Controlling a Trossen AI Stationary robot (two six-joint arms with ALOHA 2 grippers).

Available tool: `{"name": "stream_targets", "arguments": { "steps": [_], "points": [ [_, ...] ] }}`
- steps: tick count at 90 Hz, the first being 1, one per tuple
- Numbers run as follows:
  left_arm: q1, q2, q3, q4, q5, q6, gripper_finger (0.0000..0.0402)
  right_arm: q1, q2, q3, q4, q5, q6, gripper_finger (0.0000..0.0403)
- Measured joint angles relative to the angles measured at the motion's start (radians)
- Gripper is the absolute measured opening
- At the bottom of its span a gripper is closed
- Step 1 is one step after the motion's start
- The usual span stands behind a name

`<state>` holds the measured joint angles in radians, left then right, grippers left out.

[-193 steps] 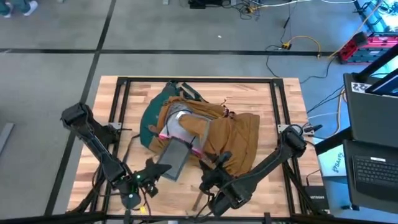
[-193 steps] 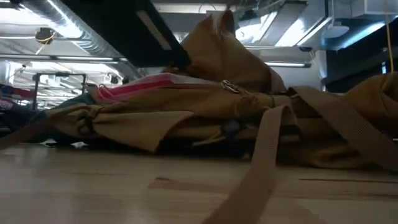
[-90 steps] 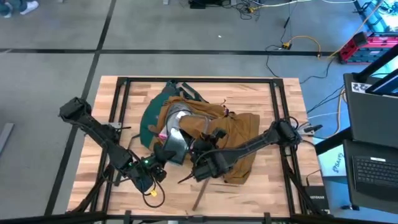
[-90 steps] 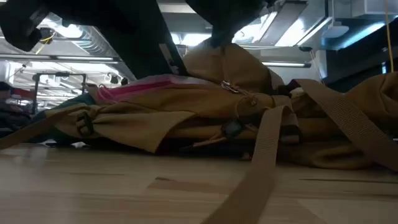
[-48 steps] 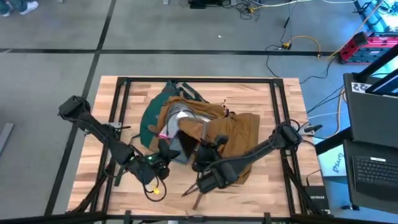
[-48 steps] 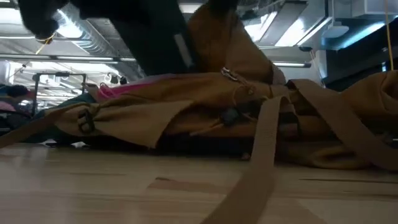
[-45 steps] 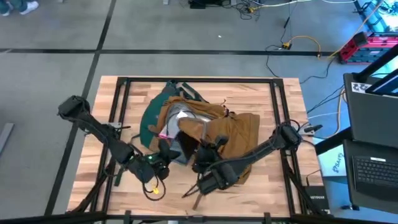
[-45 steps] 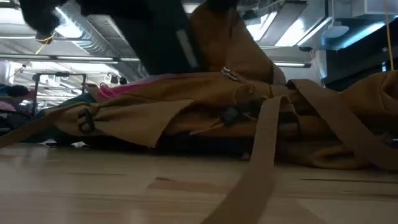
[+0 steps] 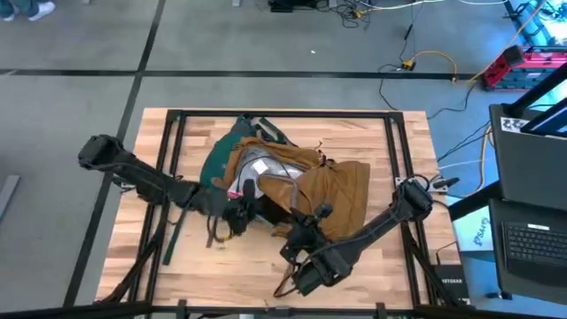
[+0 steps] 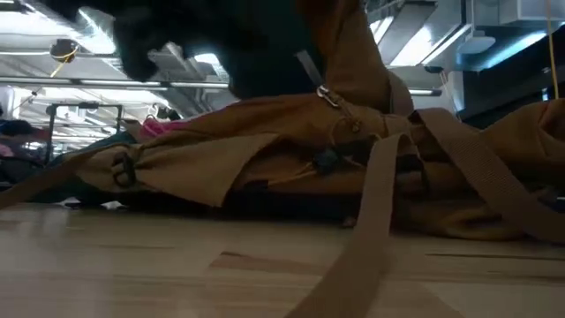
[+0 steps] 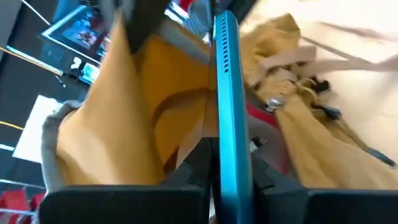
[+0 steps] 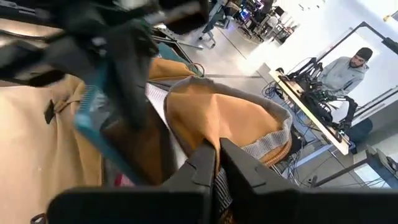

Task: Unpack backpack
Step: Put the blue tablet into the brown backpack

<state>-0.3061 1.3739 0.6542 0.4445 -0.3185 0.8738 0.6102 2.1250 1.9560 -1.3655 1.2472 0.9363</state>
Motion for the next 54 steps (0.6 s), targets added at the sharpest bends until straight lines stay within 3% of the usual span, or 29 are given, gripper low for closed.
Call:
{"name": "stream_targets", "arguments": {
  "steps": [16,34,54],
  "points": [
    [0.114,0.000,-0.006,0.028,0.169,-0.043,0.0015,-0.002,0.000,0.000,0.002,0.000,0.001,0.0000],
    [0.172,0.001,-0.003,-0.017,0.250,-0.137,0.0019,-0.002,0.000,0.000,0.002,0.000,0.001,0.0000],
    [0.180,0.005,-0.006,-0.065,0.278,-0.255,0.0082,-0.002,0.000,0.000,0.003,-0.002,0.001,0.0000]
  ]
}}
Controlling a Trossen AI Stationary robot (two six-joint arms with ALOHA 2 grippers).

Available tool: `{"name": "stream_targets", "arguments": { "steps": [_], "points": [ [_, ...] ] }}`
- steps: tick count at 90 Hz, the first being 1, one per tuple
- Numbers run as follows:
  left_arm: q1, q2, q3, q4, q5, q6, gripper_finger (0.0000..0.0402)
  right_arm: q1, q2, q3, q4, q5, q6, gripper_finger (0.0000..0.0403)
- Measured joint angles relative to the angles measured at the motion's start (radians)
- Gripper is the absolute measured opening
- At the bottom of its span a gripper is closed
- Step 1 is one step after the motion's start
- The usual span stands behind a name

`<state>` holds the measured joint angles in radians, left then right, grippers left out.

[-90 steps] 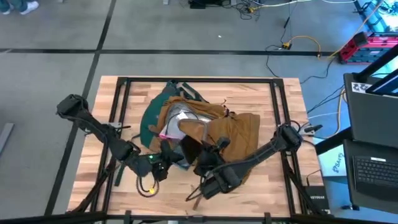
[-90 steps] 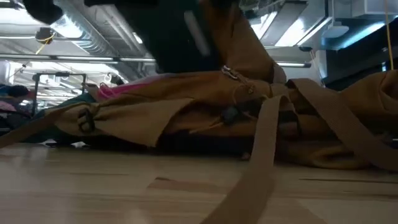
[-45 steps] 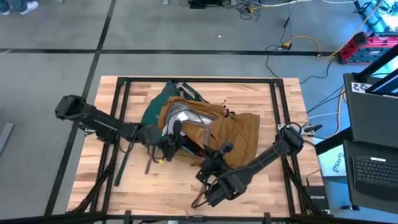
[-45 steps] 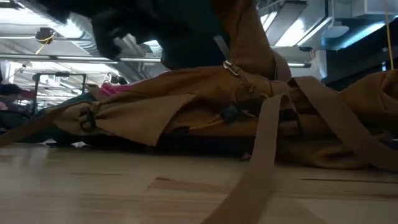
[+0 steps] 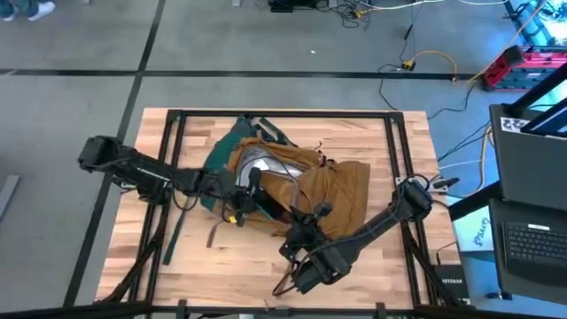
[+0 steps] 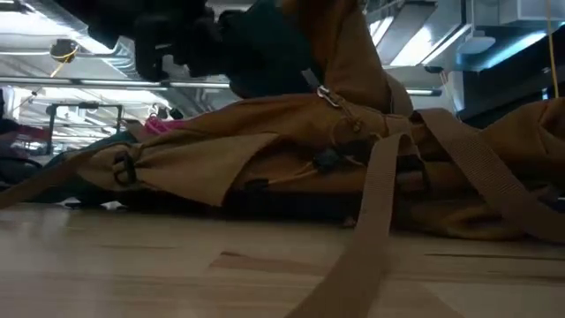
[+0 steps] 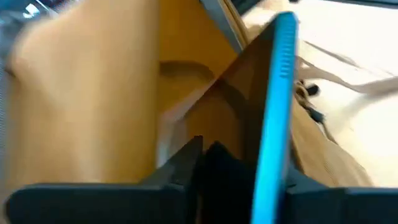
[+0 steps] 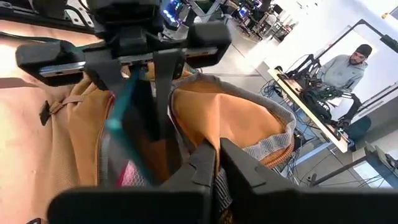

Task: Unpack backpack
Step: Put the blue tablet into the brown backpack

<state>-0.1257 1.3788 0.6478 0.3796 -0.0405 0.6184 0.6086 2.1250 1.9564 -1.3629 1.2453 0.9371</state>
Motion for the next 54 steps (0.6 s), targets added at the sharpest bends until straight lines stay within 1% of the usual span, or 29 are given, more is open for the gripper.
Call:
{"name": "stream_targets", "arguments": {
  "steps": [8,30,43,54],
  "points": [
    [0.000,0.001,-0.001,-0.023,-0.003,-0.008,0.0120,0.000,0.000,0.000,0.000,-0.003,0.000,0.0000],
    [-0.014,-0.004,0.020,-0.013,-0.069,0.007,0.0208,0.000,-0.001,0.001,0.000,-0.034,0.000,0.0000],
    [-0.052,-0.034,0.033,-0.014,-0.182,0.059,0.0231,0.000,-0.001,0.001,0.000,-0.045,0.000,0.0000],
    [-0.066,-0.072,0.035,-0.039,-0.234,0.055,0.0240,0.000,-0.002,0.001,0.000,-0.071,0.000,0.0000]
  ]
}}
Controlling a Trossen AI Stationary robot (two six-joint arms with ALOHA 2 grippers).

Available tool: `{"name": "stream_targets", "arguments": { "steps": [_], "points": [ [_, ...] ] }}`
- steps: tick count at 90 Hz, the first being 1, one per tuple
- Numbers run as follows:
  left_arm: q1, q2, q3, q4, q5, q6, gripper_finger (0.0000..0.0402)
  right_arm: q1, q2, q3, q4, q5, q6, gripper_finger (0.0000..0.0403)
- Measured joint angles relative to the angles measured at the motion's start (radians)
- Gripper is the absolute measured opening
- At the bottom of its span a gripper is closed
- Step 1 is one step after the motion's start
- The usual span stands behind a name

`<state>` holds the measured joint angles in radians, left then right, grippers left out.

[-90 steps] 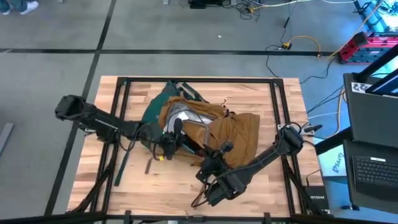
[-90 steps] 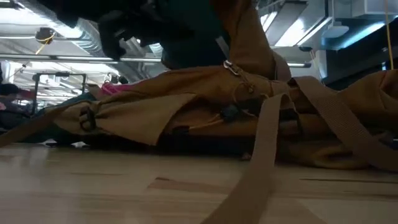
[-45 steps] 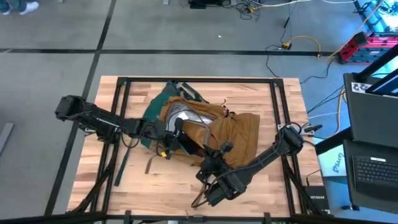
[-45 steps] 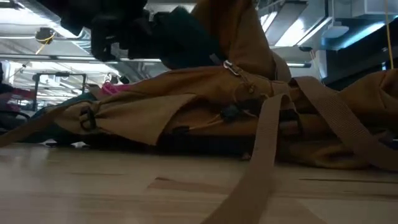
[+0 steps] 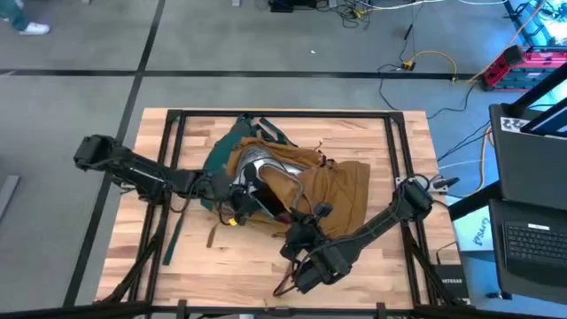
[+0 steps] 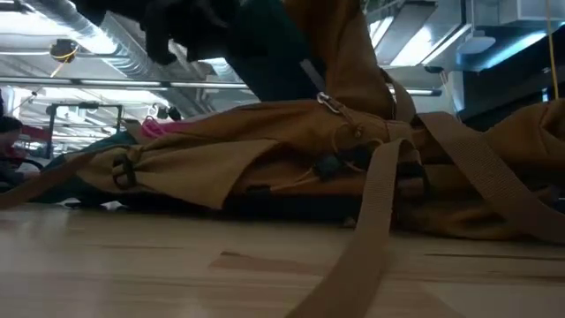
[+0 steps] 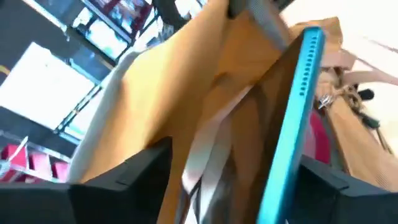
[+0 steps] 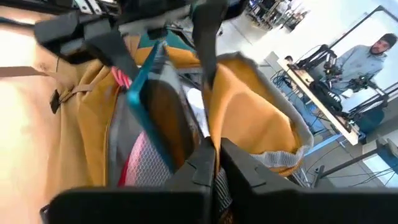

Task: Unpack backpack
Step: Put the blue tablet into the brown backpack

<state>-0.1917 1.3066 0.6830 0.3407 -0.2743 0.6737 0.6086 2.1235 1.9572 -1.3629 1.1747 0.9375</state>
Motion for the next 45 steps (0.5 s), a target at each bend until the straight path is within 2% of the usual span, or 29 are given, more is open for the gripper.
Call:
{"name": "stream_targets", "arguments": {
  "steps": [9,23,45],
  "points": [
    [0.012,-0.034,0.000,-0.095,-0.048,-0.038,0.0248,0.000,0.000,0.000,0.000,-0.008,0.000,0.0000],
    [0.029,-0.080,0.000,-0.234,-0.065,-0.091,0.0262,0.000,0.000,0.000,0.000,-0.016,0.000,0.0000],
    [0.030,-0.167,0.000,-0.299,-0.107,-0.081,0.0270,-0.001,0.000,0.000,0.000,-0.016,0.000,0.0000]
  ]
}}
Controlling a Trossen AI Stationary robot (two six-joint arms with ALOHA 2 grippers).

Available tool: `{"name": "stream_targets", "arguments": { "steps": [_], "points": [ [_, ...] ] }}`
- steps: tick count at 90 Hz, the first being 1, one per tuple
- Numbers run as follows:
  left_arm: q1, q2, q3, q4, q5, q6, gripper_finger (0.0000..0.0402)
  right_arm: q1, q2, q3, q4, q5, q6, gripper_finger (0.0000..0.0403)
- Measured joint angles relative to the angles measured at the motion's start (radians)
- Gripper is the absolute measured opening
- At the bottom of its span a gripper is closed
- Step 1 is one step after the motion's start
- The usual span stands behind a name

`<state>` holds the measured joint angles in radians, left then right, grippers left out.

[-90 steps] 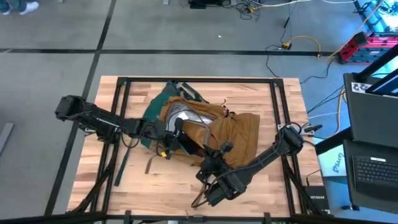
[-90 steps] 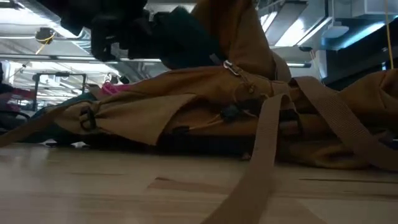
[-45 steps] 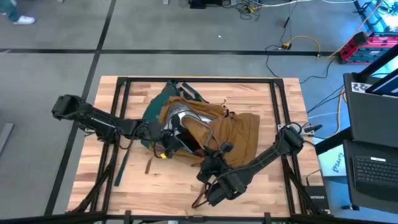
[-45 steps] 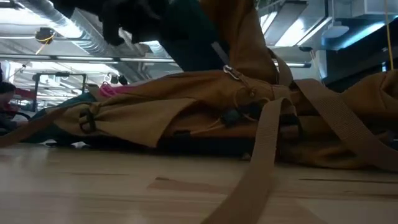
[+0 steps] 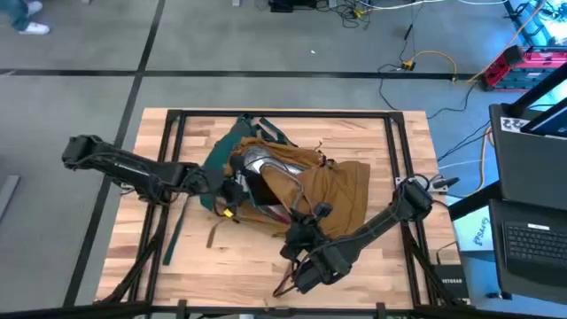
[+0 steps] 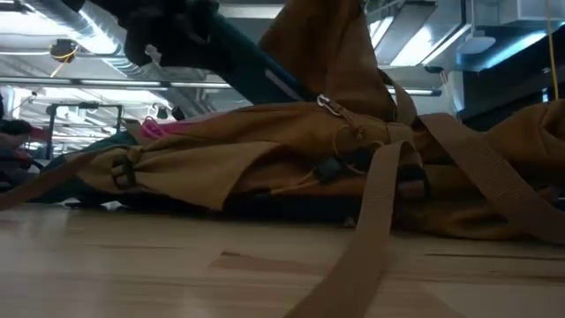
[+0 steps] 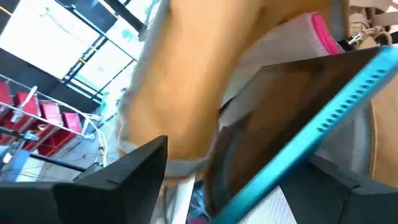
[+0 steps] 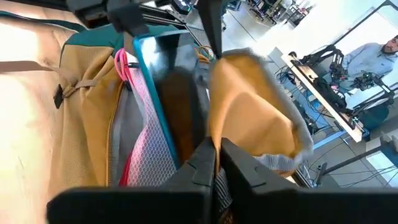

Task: Unpack backpack
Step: Put the blue tablet into the brown backpack

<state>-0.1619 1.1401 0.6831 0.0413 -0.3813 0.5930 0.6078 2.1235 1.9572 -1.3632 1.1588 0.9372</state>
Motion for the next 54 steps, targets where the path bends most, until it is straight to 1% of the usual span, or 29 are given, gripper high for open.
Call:
{"name": "stream_targets", "arguments": {
  "steps": [21,29,43,54],
  "points": [
    [0.025,-0.011,0.001,-0.026,0.049,-0.039,0.0271,-0.003,0.000,0.000,0.000,0.000,-0.002,0.0000],
    [0.035,0.014,0.001,-0.031,0.081,-0.056,0.0271,-0.008,0.000,0.000,0.000,0.000,-0.002,0.0000],
    [0.040,0.056,0.001,-0.004,0.134,-0.088,0.0270,-0.015,0.000,0.000,0.000,-0.004,-0.004,0.0000],
    [0.046,0.073,0.001,0.043,0.143,-0.097,0.0271,-0.015,0.000,0.000,0.000,-0.006,-0.021,0.0000]
  ]
}}
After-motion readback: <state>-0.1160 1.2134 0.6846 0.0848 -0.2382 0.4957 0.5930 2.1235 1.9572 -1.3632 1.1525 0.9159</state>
